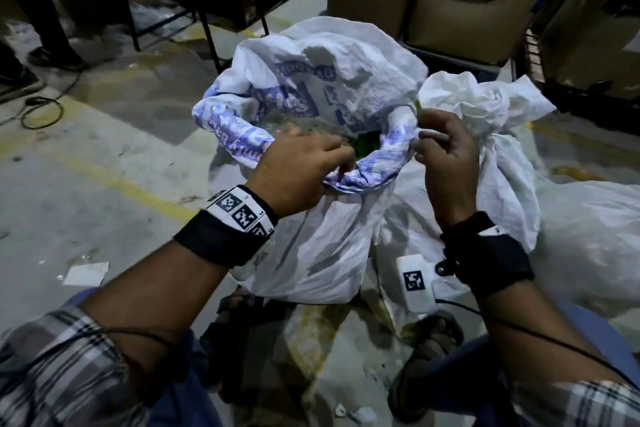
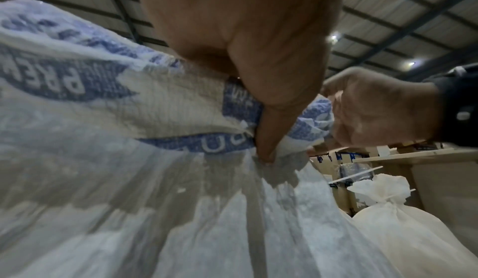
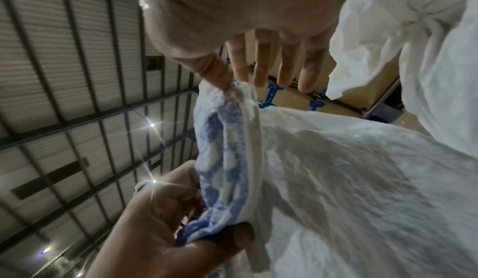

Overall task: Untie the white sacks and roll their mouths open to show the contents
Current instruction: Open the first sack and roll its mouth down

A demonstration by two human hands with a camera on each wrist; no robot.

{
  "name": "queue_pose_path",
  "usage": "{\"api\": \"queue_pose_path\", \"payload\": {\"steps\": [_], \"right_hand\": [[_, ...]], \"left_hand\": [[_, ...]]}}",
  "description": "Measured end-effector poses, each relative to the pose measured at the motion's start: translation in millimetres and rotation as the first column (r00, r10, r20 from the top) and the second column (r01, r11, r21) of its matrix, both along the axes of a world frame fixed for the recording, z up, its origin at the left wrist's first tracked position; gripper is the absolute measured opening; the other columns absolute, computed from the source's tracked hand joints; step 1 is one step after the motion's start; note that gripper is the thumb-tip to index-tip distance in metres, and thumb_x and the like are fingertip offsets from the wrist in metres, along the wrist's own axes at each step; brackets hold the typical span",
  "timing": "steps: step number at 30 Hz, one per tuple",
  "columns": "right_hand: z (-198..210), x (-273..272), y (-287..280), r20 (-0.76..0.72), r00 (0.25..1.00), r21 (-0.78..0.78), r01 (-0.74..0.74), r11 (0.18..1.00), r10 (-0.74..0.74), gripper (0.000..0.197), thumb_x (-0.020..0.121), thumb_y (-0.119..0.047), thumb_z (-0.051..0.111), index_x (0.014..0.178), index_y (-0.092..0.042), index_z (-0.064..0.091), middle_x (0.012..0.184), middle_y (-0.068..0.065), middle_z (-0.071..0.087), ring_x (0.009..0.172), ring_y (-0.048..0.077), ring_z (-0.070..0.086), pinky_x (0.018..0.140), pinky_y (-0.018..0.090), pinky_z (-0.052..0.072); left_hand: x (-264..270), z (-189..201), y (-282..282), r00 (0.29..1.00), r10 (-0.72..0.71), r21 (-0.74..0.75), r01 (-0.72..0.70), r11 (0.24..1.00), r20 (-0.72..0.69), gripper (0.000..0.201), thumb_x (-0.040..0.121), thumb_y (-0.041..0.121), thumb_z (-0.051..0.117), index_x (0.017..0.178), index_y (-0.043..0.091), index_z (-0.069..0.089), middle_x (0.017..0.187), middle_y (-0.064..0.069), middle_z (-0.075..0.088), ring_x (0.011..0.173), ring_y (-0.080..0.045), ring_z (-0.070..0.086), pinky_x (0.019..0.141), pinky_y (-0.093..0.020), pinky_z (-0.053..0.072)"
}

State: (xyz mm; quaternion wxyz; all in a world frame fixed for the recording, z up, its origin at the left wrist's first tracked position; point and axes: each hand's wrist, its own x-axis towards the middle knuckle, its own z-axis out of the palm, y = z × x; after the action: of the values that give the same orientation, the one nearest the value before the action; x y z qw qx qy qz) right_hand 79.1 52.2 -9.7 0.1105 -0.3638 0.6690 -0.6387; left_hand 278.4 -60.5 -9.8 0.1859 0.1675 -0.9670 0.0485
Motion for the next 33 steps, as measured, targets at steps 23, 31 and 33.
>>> {"api": "queue_pose_path", "payload": {"steps": [23, 31, 33], "right_hand": [[0.7, 5.9, -9.6, 0.517, 0.856, 0.156, -0.064, 0.986, -0.026, 0.05, 0.09, -0.003, 0.044, 0.139, -0.013, 0.047, 0.107, 0.012, 0.066, 0.086, 0.024, 0.063, 0.076, 0.041, 0.05], [-5.8, 9.2, 6.6, -0.853, 0.503, 0.02, 0.295, 0.955, -0.137, 0.06, 0.071, 0.002, 0.046, 0.128, -0.016, 0.058, 0.129, 0.015, 0.05, 0.1, 0.031, 0.052, 0.077, 0.039, 0.048], [-5.5, 8.4, 7.7, -0.9, 0.434, 0.12, 0.334, 0.935, -0.039, 0.05, 0.074, -0.002, 0.05, 0.12, -0.014, 0.064, 0.127, 0.011, 0.059, 0.106, 0.037, 0.054, 0.085, 0.045, 0.047]], "left_hand": [[12.9, -17.7, -42.7, 0.909, 0.378, -0.062, -0.394, 0.917, -0.174, 0.039, 0.085, 0.013, 0.048, 0.119, 0.027, 0.061, 0.108, -0.01, 0.057, 0.064, -0.036, 0.059, 0.048, -0.035, 0.038], [10.8, -14.2, -42.5, 0.933, 0.358, 0.086, -0.355, 0.931, -0.031, 0.038, 0.081, 0.016, 0.052, 0.119, 0.014, 0.055, 0.128, -0.01, 0.051, 0.08, -0.039, 0.06, 0.052, -0.036, 0.036], [15.8, -13.3, -43.2, 0.958, 0.288, 0.179, -0.283, 0.942, -0.002, 0.046, 0.077, 0.027, 0.052, 0.121, 0.011, 0.051, 0.122, -0.011, 0.049, 0.091, -0.039, 0.058, 0.062, -0.038, 0.041]]}}
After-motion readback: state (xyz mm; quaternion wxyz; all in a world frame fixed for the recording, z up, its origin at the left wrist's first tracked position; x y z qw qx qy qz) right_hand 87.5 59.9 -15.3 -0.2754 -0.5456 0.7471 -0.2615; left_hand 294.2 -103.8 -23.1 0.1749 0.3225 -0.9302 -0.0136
